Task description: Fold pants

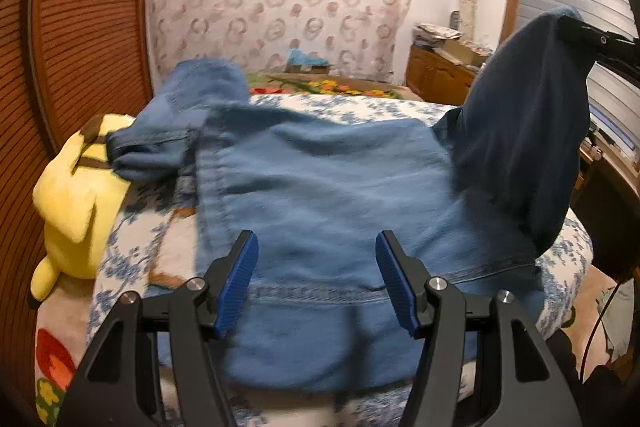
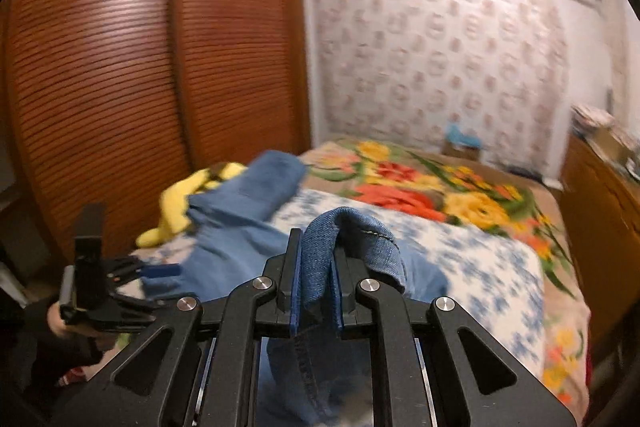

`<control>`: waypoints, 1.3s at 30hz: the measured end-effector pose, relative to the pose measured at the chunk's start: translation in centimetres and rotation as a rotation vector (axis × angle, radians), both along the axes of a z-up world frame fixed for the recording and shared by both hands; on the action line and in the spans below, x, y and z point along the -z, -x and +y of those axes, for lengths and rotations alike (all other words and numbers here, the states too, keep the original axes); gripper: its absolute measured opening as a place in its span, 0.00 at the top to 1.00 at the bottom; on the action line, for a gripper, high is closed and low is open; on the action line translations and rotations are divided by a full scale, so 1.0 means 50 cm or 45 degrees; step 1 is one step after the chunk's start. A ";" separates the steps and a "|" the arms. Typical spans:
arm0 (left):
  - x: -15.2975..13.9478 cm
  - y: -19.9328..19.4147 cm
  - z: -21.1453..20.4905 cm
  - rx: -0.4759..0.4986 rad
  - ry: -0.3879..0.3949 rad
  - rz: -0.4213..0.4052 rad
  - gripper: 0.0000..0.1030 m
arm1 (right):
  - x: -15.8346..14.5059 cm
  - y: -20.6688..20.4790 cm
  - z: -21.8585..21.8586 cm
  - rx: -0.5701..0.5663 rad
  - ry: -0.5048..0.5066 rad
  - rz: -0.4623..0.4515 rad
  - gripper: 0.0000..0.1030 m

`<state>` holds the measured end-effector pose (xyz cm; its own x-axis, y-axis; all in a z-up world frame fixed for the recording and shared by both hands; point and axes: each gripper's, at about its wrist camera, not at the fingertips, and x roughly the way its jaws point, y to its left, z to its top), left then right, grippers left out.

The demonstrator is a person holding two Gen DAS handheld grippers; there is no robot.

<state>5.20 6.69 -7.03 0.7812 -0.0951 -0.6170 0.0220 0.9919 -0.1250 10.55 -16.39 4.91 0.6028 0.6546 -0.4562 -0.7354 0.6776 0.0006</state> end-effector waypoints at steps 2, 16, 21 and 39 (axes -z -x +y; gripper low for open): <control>0.008 0.003 0.014 -0.017 0.008 0.007 0.41 | 0.010 -0.003 0.037 -0.041 0.021 0.018 0.91; 0.037 0.012 0.043 -0.053 0.031 0.041 0.41 | 0.119 -0.015 0.174 -0.149 0.181 0.187 0.71; 0.039 0.010 0.040 -0.051 0.020 0.044 0.41 | 0.116 -0.014 0.159 -0.157 0.166 0.194 0.65; 0.013 0.016 0.023 0.016 0.055 -0.001 0.41 | 0.151 -0.050 0.088 0.004 0.181 0.209 0.57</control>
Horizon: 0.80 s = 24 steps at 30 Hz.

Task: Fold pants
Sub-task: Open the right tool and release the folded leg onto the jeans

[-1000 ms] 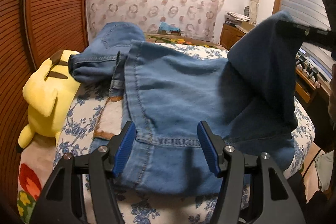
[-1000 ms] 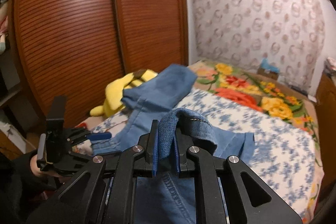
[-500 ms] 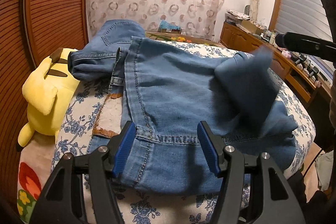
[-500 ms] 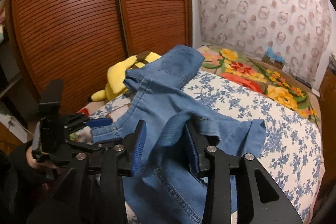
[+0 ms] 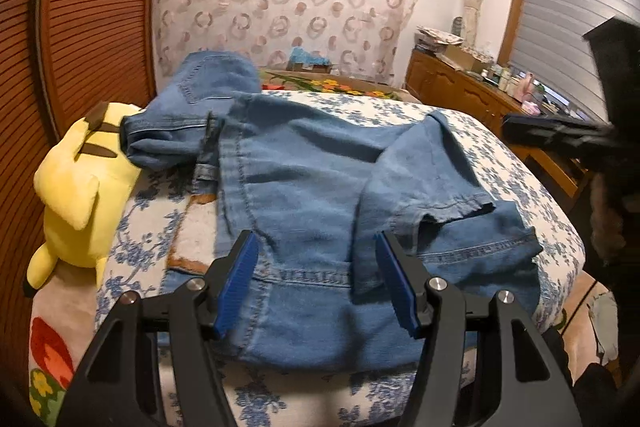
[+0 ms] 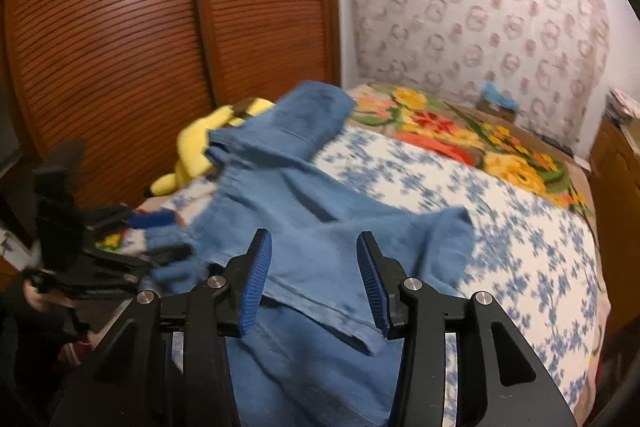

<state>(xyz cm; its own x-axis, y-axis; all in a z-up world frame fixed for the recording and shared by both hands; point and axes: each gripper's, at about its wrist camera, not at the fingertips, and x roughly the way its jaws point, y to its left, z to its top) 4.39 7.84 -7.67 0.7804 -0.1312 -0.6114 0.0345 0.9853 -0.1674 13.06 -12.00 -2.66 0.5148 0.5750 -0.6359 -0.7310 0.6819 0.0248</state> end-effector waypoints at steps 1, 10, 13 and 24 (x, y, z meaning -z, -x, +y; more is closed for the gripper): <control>0.001 -0.003 -0.006 0.015 -0.002 0.003 0.41 | 0.010 -0.007 -0.007 0.017 0.006 0.011 0.57; 0.017 -0.023 -0.050 0.127 0.010 0.024 0.41 | 0.106 -0.069 -0.060 0.130 0.009 0.187 0.57; 0.024 -0.032 -0.057 0.147 0.004 0.033 0.41 | 0.128 -0.076 -0.064 0.139 0.007 0.224 0.57; 0.047 -0.062 -0.034 0.112 0.019 0.024 0.69 | 0.170 -0.096 -0.063 0.138 -0.012 0.300 0.60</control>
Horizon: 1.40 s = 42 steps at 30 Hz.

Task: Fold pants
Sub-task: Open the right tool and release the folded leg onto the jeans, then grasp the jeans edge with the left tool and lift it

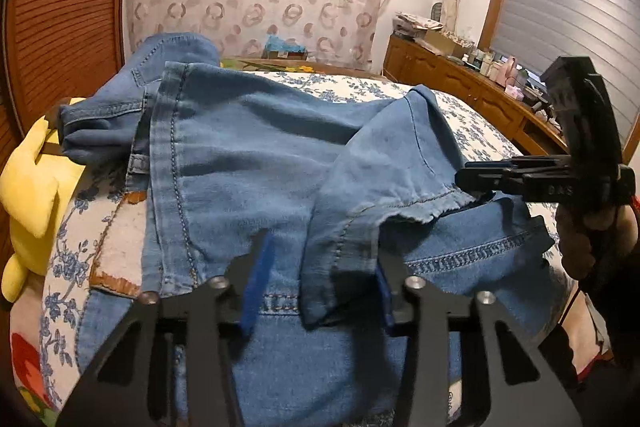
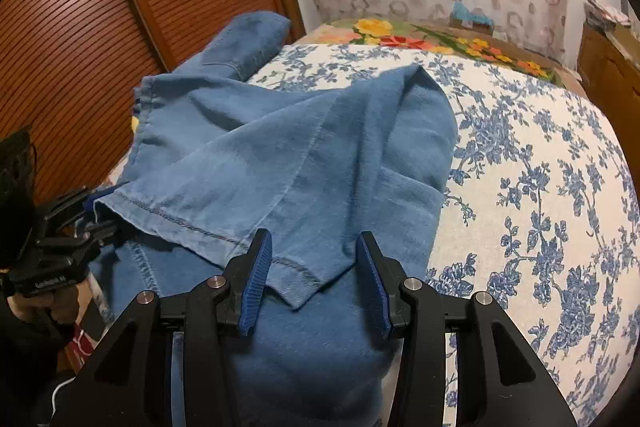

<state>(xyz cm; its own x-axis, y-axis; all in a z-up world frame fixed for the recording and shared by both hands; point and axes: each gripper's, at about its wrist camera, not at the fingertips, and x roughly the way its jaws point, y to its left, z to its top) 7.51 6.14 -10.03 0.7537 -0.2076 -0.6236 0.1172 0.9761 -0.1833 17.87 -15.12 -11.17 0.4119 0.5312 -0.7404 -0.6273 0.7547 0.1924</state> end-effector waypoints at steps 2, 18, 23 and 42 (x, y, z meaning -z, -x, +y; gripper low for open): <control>-0.002 0.002 -0.004 0.018 -0.001 -0.012 0.79 | 0.001 -0.010 0.002 0.002 -0.008 0.011 0.64; -0.189 0.087 -0.003 0.104 0.071 -0.280 0.84 | -0.208 0.021 -0.016 -0.029 -0.185 -0.271 1.00; -0.253 0.115 -0.003 0.144 0.046 -0.346 0.85 | -0.293 0.027 0.006 -0.070 -0.211 -0.368 1.00; -0.100 0.118 0.129 -0.026 0.085 -0.106 0.85 | -0.268 -0.004 0.315 -0.269 -0.039 -0.406 1.00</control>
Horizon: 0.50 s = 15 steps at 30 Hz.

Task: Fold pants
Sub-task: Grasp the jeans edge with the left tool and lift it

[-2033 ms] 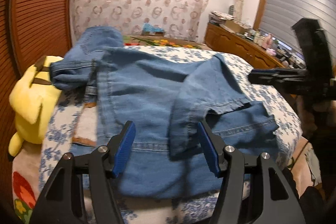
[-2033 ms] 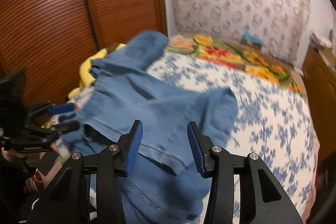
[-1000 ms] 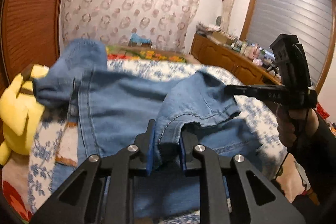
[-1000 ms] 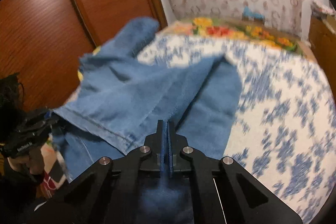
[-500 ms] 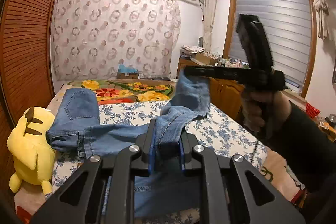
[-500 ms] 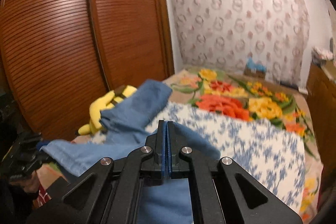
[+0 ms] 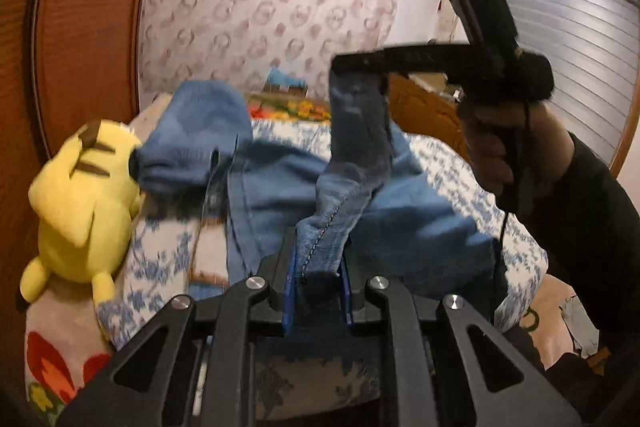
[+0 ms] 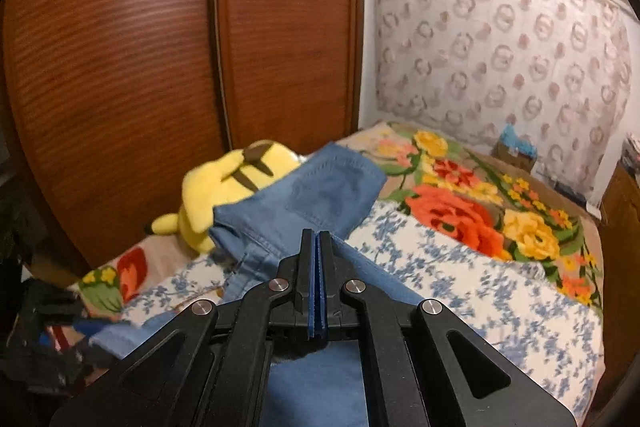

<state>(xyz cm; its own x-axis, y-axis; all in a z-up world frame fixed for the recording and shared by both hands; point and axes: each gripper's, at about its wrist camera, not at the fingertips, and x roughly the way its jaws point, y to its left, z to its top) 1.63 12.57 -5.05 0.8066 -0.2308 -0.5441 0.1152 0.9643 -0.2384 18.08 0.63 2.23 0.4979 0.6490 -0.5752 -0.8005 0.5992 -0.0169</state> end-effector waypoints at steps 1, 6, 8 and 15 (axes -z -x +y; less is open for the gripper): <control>0.011 -0.003 -0.001 0.001 0.001 0.021 0.84 | 0.014 -0.008 0.014 0.002 0.007 0.013 1.00; 0.054 -0.005 -0.005 -0.025 -0.012 0.092 0.84 | 0.070 -0.033 0.071 0.024 0.065 0.042 1.00; 0.060 -0.005 -0.007 -0.023 -0.012 0.108 0.83 | 0.094 -0.045 0.094 0.032 0.091 0.055 1.00; 0.063 -0.001 0.010 -0.067 -0.010 0.108 0.79 | 0.134 -0.066 0.144 0.041 0.121 0.099 1.00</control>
<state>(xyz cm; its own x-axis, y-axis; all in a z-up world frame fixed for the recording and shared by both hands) 1.68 13.05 -8.22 0.7686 -0.1847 -0.6125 0.0438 0.9704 -0.2377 21.40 7.83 -4.49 0.4693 0.5741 -0.6710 -0.7817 0.6235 -0.0132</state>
